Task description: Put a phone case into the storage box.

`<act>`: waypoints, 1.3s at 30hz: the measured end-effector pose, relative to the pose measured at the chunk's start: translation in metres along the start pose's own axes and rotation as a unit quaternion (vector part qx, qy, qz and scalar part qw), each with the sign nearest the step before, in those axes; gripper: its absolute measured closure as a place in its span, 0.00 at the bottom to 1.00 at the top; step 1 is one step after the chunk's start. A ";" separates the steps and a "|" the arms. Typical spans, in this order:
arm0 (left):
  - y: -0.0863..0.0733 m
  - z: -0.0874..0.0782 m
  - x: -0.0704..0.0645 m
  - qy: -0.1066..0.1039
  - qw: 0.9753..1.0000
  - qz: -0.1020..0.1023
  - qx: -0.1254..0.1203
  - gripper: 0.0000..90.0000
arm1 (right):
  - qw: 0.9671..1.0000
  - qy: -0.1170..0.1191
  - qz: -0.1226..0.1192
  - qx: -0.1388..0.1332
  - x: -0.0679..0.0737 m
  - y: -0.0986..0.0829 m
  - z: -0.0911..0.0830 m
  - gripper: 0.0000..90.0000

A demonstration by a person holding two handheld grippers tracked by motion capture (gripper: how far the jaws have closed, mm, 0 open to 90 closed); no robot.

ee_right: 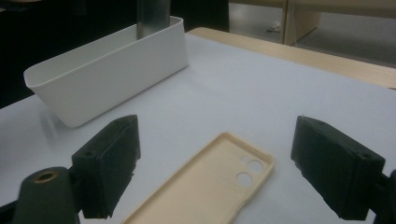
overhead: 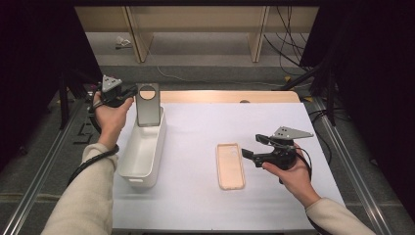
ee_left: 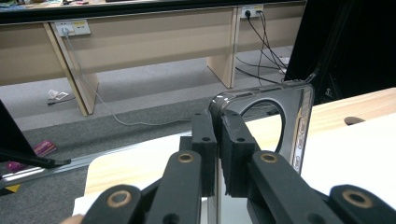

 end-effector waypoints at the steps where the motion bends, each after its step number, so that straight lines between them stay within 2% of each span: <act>1: -0.001 0.001 0.000 0.000 1.000 0.000 0.002 0.94 | 1.000 0.000 0.000 0.000 0.000 0.000 0.000 0.18; 17: -0.005 0.011 0.001 0.001 1.000 0.002 0.011 0.94 | 1.000 0.001 -0.001 0.001 0.000 0.000 0.001 0.18; 39: -0.017 0.024 0.006 0.004 1.000 -0.013 0.022 0.94 | 1.000 0.002 -0.001 0.000 -0.001 0.000 0.001 0.18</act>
Point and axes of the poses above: each handheld gripper's, and its own axes: z roughly forward along the jaws, y roughly out of its top, x roughly to its left, the point moved 6 cm from there along z, roughly forward along the jaws, and after that the axes turned 4 degrees about x, right-handed, at the moved point
